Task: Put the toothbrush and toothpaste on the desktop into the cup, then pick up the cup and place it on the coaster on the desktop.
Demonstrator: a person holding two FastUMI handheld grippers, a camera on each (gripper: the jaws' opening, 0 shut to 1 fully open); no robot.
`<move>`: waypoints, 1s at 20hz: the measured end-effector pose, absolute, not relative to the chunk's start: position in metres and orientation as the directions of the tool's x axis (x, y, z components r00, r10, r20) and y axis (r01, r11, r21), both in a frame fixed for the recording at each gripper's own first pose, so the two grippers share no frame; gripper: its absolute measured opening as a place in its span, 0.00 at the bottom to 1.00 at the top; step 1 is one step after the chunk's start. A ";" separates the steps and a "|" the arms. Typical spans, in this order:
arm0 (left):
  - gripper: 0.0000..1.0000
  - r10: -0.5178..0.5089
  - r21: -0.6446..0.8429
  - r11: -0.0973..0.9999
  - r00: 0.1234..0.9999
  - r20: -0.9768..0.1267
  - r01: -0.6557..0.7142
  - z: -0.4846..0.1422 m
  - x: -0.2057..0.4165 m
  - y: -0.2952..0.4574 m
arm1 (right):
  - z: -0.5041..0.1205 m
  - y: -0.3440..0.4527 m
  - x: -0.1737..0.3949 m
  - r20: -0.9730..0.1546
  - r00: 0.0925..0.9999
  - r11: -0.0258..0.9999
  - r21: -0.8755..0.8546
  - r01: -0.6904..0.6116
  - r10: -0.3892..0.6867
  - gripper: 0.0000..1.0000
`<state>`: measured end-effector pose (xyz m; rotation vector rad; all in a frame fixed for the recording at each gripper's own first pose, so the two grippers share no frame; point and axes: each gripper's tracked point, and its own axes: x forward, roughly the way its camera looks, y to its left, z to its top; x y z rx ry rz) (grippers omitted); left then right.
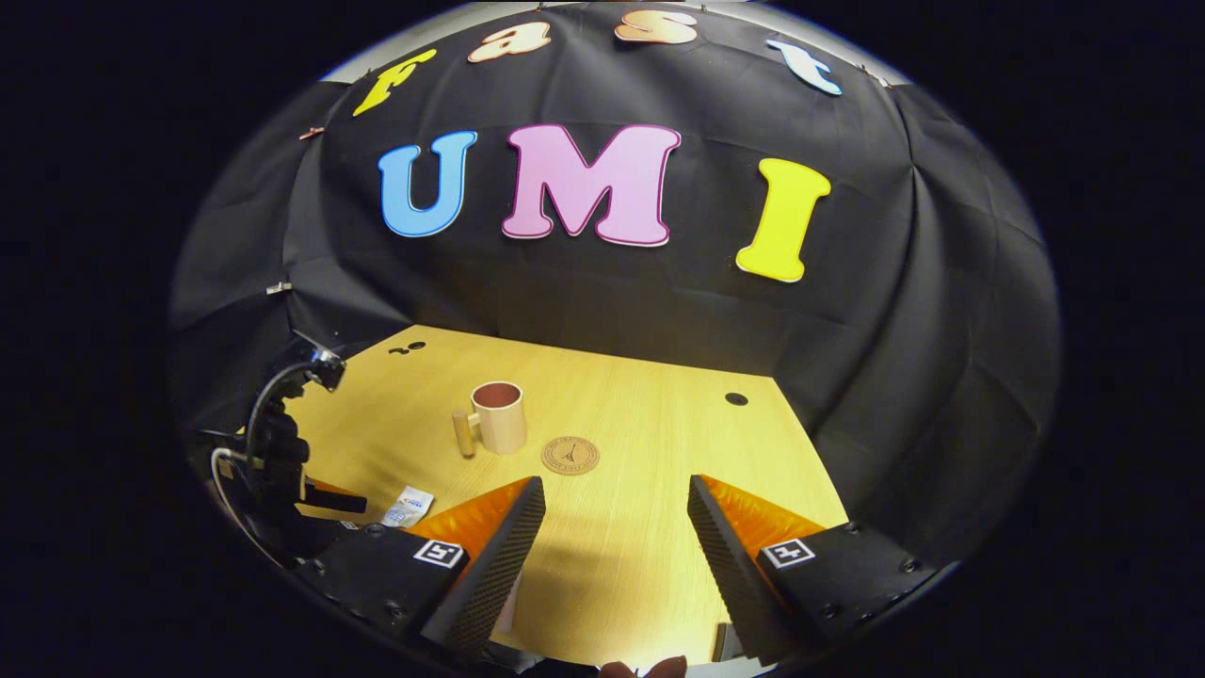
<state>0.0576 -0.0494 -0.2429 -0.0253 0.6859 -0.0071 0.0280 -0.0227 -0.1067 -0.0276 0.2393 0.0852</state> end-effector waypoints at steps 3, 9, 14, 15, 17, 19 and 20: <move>0.84 0.034 -0.013 0.998 0.730 -0.683 -0.058 -0.264 0.067 -0.040 | -0.120 -0.026 0.039 -0.262 0.960 0.994 -0.018 -0.107 0.099 0.98; 0.80 0.067 -0.007 0.995 0.689 -0.722 -0.104 -0.280 0.083 -0.038 | -0.148 -0.018 0.060 -0.327 0.928 0.981 -0.017 -0.192 0.176 0.98; 0.67 0.054 -0.016 0.995 0.661 -0.748 -0.099 -0.283 0.085 -0.043 | -0.185 -0.005 0.077 -0.443 0.859 0.963 0.049 -0.264 0.258 0.98; 0.59 0.054 -0.016 0.995 0.655 -0.754 -0.100 -0.282 0.086 -0.043 | -0.196 -0.002 0.080 -0.479 0.836 0.960 0.062 -0.273 0.269 0.98; 0.48 0.061 -0.013 0.994 0.642 -0.764 -0.109 -0.287 0.091 -0.041 | -0.216 0.006 0.080 -0.548 0.784 0.952 0.087 -0.293 0.291 0.98; 0.38 0.059 -0.027 0.992 0.626 -0.778 -0.127 -0.280 0.090 -0.042 | -0.239 0.013 0.069 -0.619 0.725 0.949 0.123 -0.291 0.303 0.97; 0.34 0.052 -0.030 0.992 0.623 -0.781 -0.121 -0.280 0.092 -0.042 | -0.248 0.018 0.067 -0.645 0.700 0.949 0.148 -0.280 0.307 0.98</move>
